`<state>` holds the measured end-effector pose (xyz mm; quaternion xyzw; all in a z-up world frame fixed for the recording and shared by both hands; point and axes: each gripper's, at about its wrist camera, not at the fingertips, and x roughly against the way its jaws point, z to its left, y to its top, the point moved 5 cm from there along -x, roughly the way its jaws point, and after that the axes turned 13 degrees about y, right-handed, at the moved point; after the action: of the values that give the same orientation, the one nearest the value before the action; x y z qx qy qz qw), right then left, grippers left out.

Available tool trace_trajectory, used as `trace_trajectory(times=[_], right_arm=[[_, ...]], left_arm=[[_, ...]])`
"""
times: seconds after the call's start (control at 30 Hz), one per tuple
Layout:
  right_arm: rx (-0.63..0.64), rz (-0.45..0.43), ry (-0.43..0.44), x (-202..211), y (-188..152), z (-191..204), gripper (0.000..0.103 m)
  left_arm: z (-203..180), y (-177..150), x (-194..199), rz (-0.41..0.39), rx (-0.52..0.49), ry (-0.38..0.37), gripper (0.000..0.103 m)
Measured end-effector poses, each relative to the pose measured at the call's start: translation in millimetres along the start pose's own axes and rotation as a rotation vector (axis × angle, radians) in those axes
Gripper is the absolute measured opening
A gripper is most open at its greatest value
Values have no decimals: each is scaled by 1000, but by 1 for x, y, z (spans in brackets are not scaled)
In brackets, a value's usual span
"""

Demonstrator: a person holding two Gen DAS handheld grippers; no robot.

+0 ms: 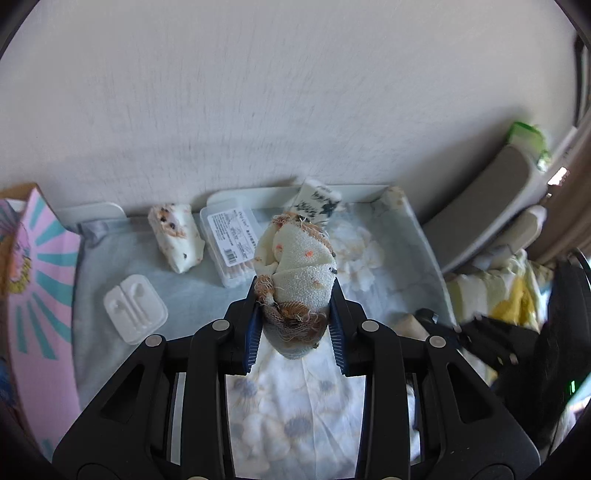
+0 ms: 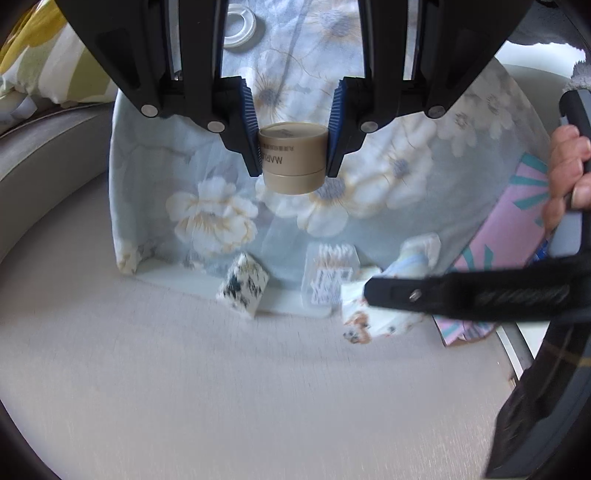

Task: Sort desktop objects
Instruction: 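Lift and carry the pouch and beige jar over the cardboard box, then open both tools to drop pouch and beige jar into the box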

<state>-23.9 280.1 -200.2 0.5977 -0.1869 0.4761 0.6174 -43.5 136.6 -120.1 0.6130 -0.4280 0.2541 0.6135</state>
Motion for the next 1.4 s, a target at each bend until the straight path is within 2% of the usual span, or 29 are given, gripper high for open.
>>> trace_trajectory(times=[0.17, 0.3, 0.47, 0.73, 1.03, 1.17, 1.4], right_arm=[[10, -1, 26, 8, 31, 14, 31], [42, -6, 51, 11, 59, 34, 31], [149, -6, 94, 1, 96, 73, 31], [266, 29, 240, -35, 150, 154, 31], [403, 122, 362, -86, 188, 239, 31], [433, 182, 415, -114, 194, 270, 31], [485, 270, 425, -157, 188, 307, 31]], left_arm=[[20, 7, 30, -8, 2, 0, 29], [50, 11, 61, -41, 20, 41, 29], [89, 7, 89, -64, 59, 93, 29], [166, -21, 124, -69, 171, 198, 29], [235, -73, 132, -6, 316, 258, 29], [250, -94, 127, 26, 354, 258, 29], [258, -119, 111, 68, 347, 247, 29]])
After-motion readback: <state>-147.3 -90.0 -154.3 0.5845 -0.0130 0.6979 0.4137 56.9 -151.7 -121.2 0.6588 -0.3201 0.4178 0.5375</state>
